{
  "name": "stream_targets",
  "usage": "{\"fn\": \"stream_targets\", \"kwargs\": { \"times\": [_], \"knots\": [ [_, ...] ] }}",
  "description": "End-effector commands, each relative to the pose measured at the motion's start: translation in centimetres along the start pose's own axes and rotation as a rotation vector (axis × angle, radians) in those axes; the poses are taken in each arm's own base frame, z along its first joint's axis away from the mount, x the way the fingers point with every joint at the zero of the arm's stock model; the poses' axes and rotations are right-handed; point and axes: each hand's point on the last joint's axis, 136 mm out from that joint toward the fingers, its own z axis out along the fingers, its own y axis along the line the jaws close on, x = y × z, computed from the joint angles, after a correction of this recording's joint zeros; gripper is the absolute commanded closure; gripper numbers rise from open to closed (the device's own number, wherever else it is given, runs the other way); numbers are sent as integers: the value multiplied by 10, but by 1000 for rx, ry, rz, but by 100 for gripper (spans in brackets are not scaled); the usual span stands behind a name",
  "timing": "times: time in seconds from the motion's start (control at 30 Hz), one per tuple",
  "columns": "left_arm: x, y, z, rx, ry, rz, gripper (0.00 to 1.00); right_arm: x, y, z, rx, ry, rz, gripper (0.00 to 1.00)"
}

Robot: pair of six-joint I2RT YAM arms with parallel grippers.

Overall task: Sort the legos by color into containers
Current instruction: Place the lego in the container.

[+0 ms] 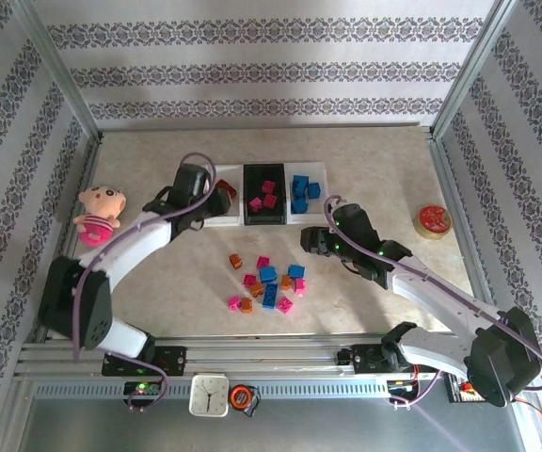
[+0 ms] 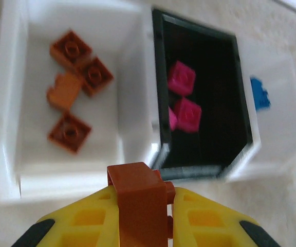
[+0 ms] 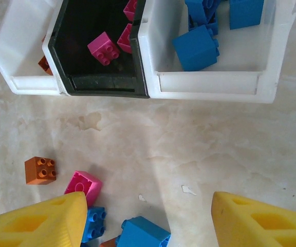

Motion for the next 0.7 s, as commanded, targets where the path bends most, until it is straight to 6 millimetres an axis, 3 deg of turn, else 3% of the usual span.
{"fn": "stream_targets", "kwargs": {
  "times": [0.0, 0.13, 0.33, 0.5, 0.67],
  "knots": [
    [-15, 15, 32, -64, 14, 12, 80, 0, -11, -7, 37, -20, 29, 35],
    [-30, 22, 61, -143, 40, 51, 80, 1, -14, -13, 37, -31, 35, 35],
    [-36, 20, 81, -158, 72, 57, 56, 5, -16, -15, 32, -30, 45, 33],
    [-38, -1, 56, -91, 35, 72, 36, 7, -17, -11, 34, -19, 45, 32],
    [-9, -19, 14, -28, 33, 106, 28, 7, -18, -7, 36, -17, 46, 32]
  ]
}}
